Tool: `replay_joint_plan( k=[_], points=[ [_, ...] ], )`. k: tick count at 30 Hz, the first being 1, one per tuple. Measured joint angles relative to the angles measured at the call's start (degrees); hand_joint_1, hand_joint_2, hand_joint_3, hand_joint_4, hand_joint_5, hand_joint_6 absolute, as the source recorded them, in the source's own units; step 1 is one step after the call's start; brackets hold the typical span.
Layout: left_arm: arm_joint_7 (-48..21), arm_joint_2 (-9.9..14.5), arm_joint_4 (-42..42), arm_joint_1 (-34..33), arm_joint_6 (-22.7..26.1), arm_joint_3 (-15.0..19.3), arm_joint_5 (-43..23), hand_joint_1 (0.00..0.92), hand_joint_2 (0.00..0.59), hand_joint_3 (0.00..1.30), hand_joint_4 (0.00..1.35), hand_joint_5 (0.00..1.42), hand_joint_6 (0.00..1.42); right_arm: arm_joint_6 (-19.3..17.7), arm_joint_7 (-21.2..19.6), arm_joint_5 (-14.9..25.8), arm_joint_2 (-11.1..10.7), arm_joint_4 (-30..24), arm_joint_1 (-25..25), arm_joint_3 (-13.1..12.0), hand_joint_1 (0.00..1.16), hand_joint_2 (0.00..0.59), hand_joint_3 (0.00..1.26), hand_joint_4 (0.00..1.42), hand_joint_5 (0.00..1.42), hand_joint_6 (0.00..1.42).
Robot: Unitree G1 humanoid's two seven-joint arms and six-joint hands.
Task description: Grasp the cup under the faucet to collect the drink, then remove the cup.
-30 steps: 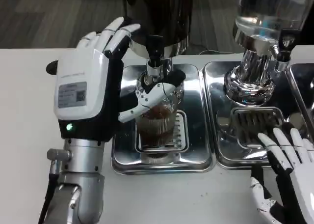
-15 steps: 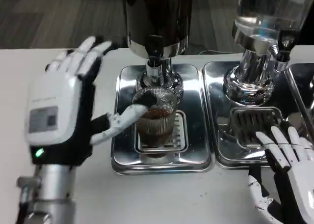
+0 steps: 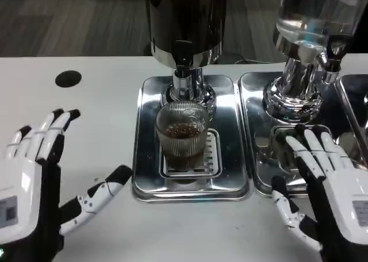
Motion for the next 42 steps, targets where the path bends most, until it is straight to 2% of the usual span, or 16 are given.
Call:
replay_joint_plan(
  k=[5, 7, 10, 13, 15, 16, 19, 22, 25, 31, 38, 42],
  points=[
    [0.1, 2.8, 0.9, 1.7, 0.5, -0.1, 4.4, 0.000, 0.057, 0.14, 0.00, 0.14, 0.07, 2.1, 3.7, -3.9, 0.2, -1.9, -2.6, 3.0, 0.17, 0.409, 0.12, 0.00, 0.00, 0.08],
    [0.5, 2.9, 2.3, 2.3, 0.5, -0.4, 4.6, 0.000, 0.062, 0.13, 0.00, 0.13, 0.07, 2.7, 5.2, -4.1, 0.4, -2.5, -3.6, 3.4, 0.24, 0.407, 0.08, 0.00, 0.00, 0.08],
    [0.9, 3.0, 4.8, 2.5, 0.6, -1.2, 5.7, 0.000, 0.062, 0.13, 0.00, 0.13, 0.07, 4.0, 8.5, -3.7, 1.2, -2.7, -5.3, 3.9, 0.32, 0.368, 0.07, 0.00, 0.00, 0.08],
    [1.1, 2.9, 8.2, 2.4, 0.6, -3.4, 6.4, 0.000, 0.062, 0.12, 0.00, 0.12, 0.05, 5.4, 13.7, -0.9, 3.0, -3.6, -7.7, 4.3, 0.36, 0.321, 0.02, 0.00, 0.00, 0.07],
    [1.4, 2.9, 9.1, 2.1, 0.7, -3.9, 6.3, 0.000, 0.062, 0.12, 0.00, 0.12, 0.05, 6.2, 16.4, 2.3, 4.4, -4.4, -9.3, 4.2, 0.41, 0.275, 0.00, 0.00, 0.00, 0.06],
    [1.5, 2.9, 9.3, 2.0, 0.7, -4.1, 6.3, 0.000, 0.062, 0.12, 0.00, 0.12, 0.05, 6.5, 17.3, 3.3, 4.9, -4.4, -9.9, 4.1, 0.43, 0.266, 0.00, 0.00, 0.00, 0.06],
    [2.0, 2.9, 10.1, 1.8, 0.7, -4.8, 6.3, 0.000, 0.062, 0.12, 0.00, 0.12, 0.05, 9.3, 23.0, 10.8, 7.9, -4.3, -13.3, 3.2, 0.50, 0.248, 0.00, 0.00, 0.00, 0.05],
    [2.4, 2.9, 10.6, 1.9, 0.7, -4.9, 6.1, 0.000, 0.062, 0.15, 0.00, 0.12, 0.05, 11.3, 26.7, 15.2, 9.4, -3.7, -16.5, 2.7, 0.55, 0.237, 0.00, 0.00, 0.00, 0.05],
    [2.5, 2.9, 10.8, 2.0, 0.7, -4.9, 6.0, 0.000, 0.062, 0.16, 0.00, 0.12, 0.05, 13.0, 29.1, 17.7, 10.2, -2.4, -18.9, 2.6, 0.61, 0.223, 0.00, 0.00, 0.00, 0.02],
    [2.5, 3.0, 10.3, 2.2, 0.8, -4.8, 5.9, 0.000, 0.062, 0.20, 0.00, 0.12, 0.05, 17.1, 35.0, 21.6, 10.7, 2.5, -25.2, 3.6, 0.63, 0.206, 0.00, 0.00, 0.00, 0.01],
    [2.5, 3.0, 9.8, 3.0, 0.8, -4.5, 4.2, 0.000, 0.071, 0.26, 0.00, 0.12, 0.03, 18.7, 36.5, 22.5, 11.6, 8.0, -30.6, 5.2, 0.64, 0.204, 0.00, 0.00, 0.00, 0.00],
    [2.5, 3.2, 9.4, 3.8, 0.8, -4.4, 4.0, 0.000, 0.071, 0.27, 0.00, 0.13, 0.03, 18.9, 36.5, 22.7, 12.4, 10.0, -31.9, 5.5, 0.64, 0.204, 0.00, 0.00, 0.00, 0.00]
  ],
)
